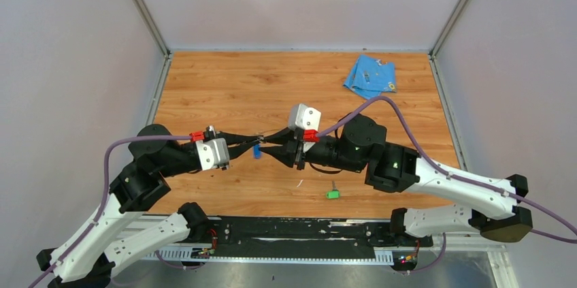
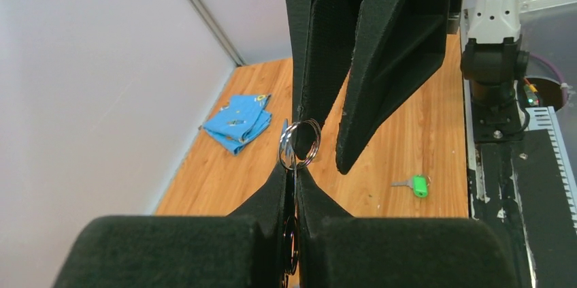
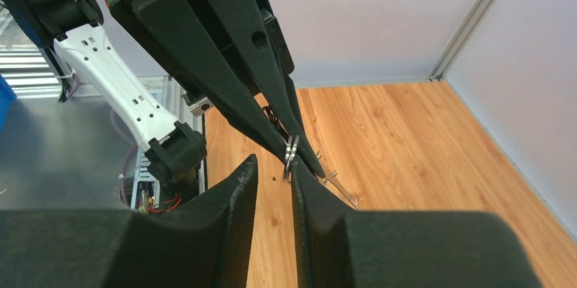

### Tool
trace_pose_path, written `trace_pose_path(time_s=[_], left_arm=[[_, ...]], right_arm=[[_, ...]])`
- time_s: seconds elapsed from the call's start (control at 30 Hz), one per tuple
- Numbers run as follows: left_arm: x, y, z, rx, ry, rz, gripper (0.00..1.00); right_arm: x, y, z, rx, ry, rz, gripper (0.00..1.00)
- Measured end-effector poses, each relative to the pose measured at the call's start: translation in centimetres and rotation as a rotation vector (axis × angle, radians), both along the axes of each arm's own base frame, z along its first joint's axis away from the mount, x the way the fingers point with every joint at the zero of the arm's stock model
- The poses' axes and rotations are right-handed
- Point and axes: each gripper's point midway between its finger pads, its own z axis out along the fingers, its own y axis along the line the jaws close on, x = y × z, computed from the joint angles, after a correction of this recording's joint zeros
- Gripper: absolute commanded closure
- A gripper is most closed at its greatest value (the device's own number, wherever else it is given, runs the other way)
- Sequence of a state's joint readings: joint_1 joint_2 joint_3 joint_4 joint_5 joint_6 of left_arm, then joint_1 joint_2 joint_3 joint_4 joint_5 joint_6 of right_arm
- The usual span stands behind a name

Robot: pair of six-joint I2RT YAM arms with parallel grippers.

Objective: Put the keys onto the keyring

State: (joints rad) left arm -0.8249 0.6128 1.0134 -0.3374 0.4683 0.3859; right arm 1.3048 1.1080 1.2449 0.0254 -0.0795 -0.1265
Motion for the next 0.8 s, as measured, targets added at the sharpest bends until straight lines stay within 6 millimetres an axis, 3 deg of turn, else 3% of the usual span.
trace_pose_path(time_s=[0.3,0.47,0.6,0.73,0.8], left_arm=[[-0.6,0.2,-0.3,0.031,0.0,-0.02,1.0],[-1.7,0.1,-1.6,0.09,-0.006,-0.084,1.0],[-1.5,-0.2,-2.6,0.144,0.034,-0.092,1.0],[-0.6,-0.6,-3.1,0.177,0.107,-0.066,1.0],[-0.1,-0.7,-3.5,0.191,0.151,-0.04,1.0]], right_arm=[[-0.1,-1.0,-0.6,-0.119,0.018,0.014,0.55],[0.8,-1.4,1.8,-0.153,-0.041,-0.009,0.52],[1.0,-1.3,4.0,-0.185,-0.093,-0.005,0.49],[1.1,-0.4,4.3,-0.265,-0.107,0.023,0.47],[1.1,0.4,3.4,-0.326,-0.094,0.042,0.53]])
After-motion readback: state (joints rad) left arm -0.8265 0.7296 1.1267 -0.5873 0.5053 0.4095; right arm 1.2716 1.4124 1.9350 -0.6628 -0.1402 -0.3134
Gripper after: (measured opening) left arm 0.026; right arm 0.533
